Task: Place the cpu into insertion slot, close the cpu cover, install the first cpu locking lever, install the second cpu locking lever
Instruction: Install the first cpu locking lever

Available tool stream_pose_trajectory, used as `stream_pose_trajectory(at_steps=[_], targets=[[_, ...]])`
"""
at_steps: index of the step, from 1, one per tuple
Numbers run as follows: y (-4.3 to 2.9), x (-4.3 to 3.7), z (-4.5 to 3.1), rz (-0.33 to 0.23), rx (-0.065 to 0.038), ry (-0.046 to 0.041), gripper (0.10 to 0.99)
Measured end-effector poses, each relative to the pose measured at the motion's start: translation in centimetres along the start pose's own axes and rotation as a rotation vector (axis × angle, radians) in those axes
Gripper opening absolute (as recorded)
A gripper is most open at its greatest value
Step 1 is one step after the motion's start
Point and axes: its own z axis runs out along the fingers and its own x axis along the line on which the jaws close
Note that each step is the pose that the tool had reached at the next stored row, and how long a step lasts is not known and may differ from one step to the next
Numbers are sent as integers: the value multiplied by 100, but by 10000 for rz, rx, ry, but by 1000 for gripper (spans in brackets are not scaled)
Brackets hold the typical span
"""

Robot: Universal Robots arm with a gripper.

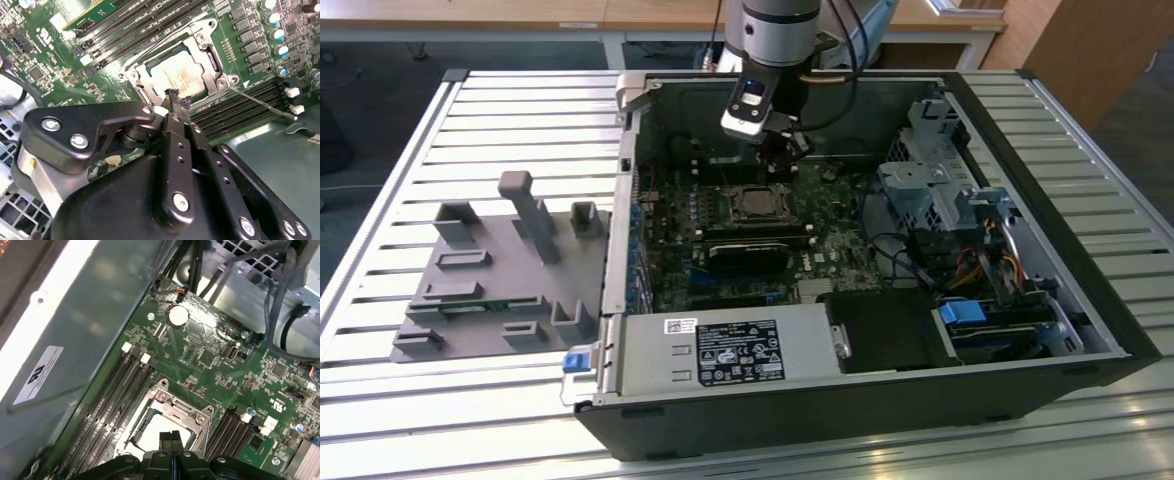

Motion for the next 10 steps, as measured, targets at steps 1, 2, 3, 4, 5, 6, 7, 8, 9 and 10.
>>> stream_pose_trajectory(at_steps=[1,2,3,4,5,6,7,8,9,10], targets=[[0,0,0,-83,-4,0,106],[0,0,0,-175,-9,0,106],[0,0,0,-258,-13,1,106],[0,0,0,-341,-18,1,106],[0,0,0,-425,-22,1,106],[0,0,0,-508,-26,0,106],[0,0,0,-596,-31,1,106],[0,0,0,-679,-35,1,106],[0,0,0,-763,-39,1,106],[0,0,0,-846,-43,1,106]])
